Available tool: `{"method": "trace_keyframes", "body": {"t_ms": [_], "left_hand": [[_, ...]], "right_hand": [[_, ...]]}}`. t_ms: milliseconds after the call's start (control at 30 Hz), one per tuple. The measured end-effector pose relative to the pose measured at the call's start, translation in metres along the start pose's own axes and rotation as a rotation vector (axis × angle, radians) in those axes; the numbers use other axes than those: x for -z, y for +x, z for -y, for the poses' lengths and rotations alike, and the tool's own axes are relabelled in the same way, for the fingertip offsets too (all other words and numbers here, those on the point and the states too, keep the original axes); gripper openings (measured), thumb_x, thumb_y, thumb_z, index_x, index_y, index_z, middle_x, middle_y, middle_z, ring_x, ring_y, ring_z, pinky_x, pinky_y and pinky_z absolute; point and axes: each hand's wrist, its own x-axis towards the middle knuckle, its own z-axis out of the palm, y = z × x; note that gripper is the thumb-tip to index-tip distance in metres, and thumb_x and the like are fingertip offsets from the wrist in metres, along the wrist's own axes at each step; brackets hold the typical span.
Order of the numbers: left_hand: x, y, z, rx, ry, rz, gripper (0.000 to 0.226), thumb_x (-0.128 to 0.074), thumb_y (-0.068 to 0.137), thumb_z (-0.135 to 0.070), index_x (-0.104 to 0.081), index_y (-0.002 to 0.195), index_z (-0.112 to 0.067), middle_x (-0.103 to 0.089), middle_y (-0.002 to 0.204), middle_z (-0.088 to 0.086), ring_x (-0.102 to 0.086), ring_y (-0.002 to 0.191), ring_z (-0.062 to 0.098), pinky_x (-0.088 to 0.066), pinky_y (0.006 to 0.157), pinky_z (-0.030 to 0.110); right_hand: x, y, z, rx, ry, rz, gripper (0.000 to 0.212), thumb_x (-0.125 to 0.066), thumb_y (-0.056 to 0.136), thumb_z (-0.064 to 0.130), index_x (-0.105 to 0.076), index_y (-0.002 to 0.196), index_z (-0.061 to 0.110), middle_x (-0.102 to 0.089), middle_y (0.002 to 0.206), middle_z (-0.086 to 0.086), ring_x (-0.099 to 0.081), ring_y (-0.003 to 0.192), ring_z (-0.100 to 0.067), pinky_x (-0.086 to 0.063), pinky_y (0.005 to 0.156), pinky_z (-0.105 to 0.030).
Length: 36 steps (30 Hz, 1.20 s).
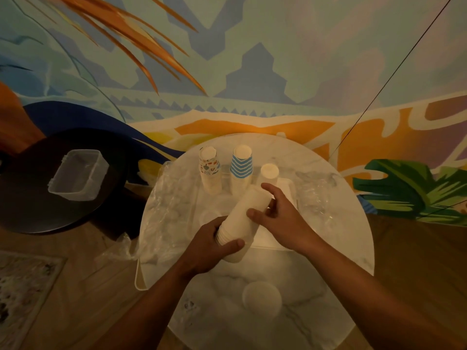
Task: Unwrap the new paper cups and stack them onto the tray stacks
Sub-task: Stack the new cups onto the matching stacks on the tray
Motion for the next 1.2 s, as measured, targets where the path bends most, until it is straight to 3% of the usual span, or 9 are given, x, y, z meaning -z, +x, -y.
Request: {"method": "trace_keyframes", "body": {"t_ms": [133,233,333,500,633,767,867,1000,1200], "left_hand": [[0.001,-0.001,-0.001,-0.003,0.027,0.009,0.065,-0.080,0.070,-0.052,-0.064,0.127,-0.026,-0.073,0.112,-0.012,-0.070,0.102,0.008,-0.057,0.082,0.026],[0.004,-0.002,0.000,0.008,0.008,-0.003,0.067,-0.080,0.070,-0.053,-0.063,0.128,-0.026,-0.073,0.114,-0.013,-0.069,0.103,0.007,-0.057,0.082,0.024],[0.008,-0.004,0.003,0.028,-0.001,-0.010,0.068,-0.079,0.069,-0.056,-0.062,0.129,-0.028,-0.072,0.115,-0.013,-0.069,0.103,0.008,-0.058,0.083,0.028],[0.011,-0.004,0.002,0.038,-0.063,-0.035,0.063,-0.075,0.072,-0.055,-0.065,0.125,-0.023,-0.073,0.112,-0.007,-0.070,0.100,0.011,-0.057,0.081,0.027],[0.012,-0.003,0.000,0.039,-0.135,-0.048,0.058,-0.073,0.075,-0.051,-0.068,0.121,-0.015,-0.073,0.110,0.006,-0.070,0.102,0.022,-0.057,0.080,0.029],[0.015,-0.002,0.000,0.039,-0.152,-0.034,0.058,-0.074,0.077,-0.048,-0.066,0.124,-0.015,-0.073,0.112,0.008,-0.070,0.104,0.023,-0.056,0.079,0.030],[0.017,-0.003,0.001,0.044,-0.145,-0.010,0.060,-0.079,0.075,-0.043,-0.064,0.127,-0.017,-0.073,0.115,0.007,-0.070,0.104,0.021,-0.056,0.078,0.029],[0.020,-0.002,0.006,0.042,-0.107,0.039,0.063,-0.083,0.075,-0.037,-0.062,0.132,-0.018,-0.071,0.122,0.008,-0.067,0.112,0.028,-0.056,0.095,0.051],[0.019,-0.003,0.008,0.039,0.004,0.031,0.064,-0.086,0.072,-0.037,-0.061,0.129,-0.024,-0.071,0.118,-0.001,-0.068,0.108,0.017,-0.058,0.092,0.046]], "right_hand": [[0.005,0.004,0.012,0.077,0.021,-0.081,0.057,-0.077,0.087,0.015,-0.046,0.134,0.026,-0.066,0.118,0.005,-0.067,0.099,-0.001,-0.054,0.080,-0.017],[0.021,0.014,0.028,0.188,-0.021,-0.158,0.065,-0.078,0.086,0.019,-0.044,0.141,0.024,-0.065,0.120,0.003,-0.067,0.105,-0.007,-0.055,0.087,-0.025],[0.040,0.024,0.050,0.300,-0.092,-0.240,0.069,-0.080,0.086,0.028,-0.040,0.143,0.035,-0.062,0.129,0.004,-0.065,0.112,-0.013,-0.056,0.092,-0.032],[0.058,0.049,0.070,0.410,-0.277,-0.372,0.076,-0.079,0.086,0.033,-0.036,0.148,0.028,-0.051,0.140,0.015,-0.055,0.123,-0.004,-0.052,0.095,-0.023],[0.061,0.075,0.044,0.395,-0.356,-0.392,0.074,-0.081,0.084,0.033,-0.040,0.145,0.027,-0.054,0.136,0.016,-0.055,0.120,-0.006,-0.051,0.100,-0.033],[0.061,0.095,0.005,0.299,-0.422,-0.377,0.075,-0.083,0.081,0.034,-0.042,0.143,0.024,-0.058,0.137,0.008,-0.056,0.121,-0.014,-0.049,0.102,-0.039],[0.056,0.103,-0.018,0.225,-0.465,-0.349,0.072,-0.084,0.080,0.030,-0.044,0.139,0.023,-0.059,0.135,0.005,-0.057,0.119,-0.019,-0.048,0.099,-0.037],[0.052,0.113,-0.046,0.148,-0.518,-0.319,0.070,-0.085,0.079,0.024,-0.046,0.136,0.019,-0.061,0.130,0.000,-0.059,0.117,-0.025,-0.045,0.092,-0.032],[0.051,0.117,-0.060,0.038,-0.529,-0.248,0.080,-0.085,0.080,0.029,-0.040,0.145,0.018,-0.055,0.142,-0.003,-0.052,0.130,-0.026,-0.042,0.102,-0.036]]}}
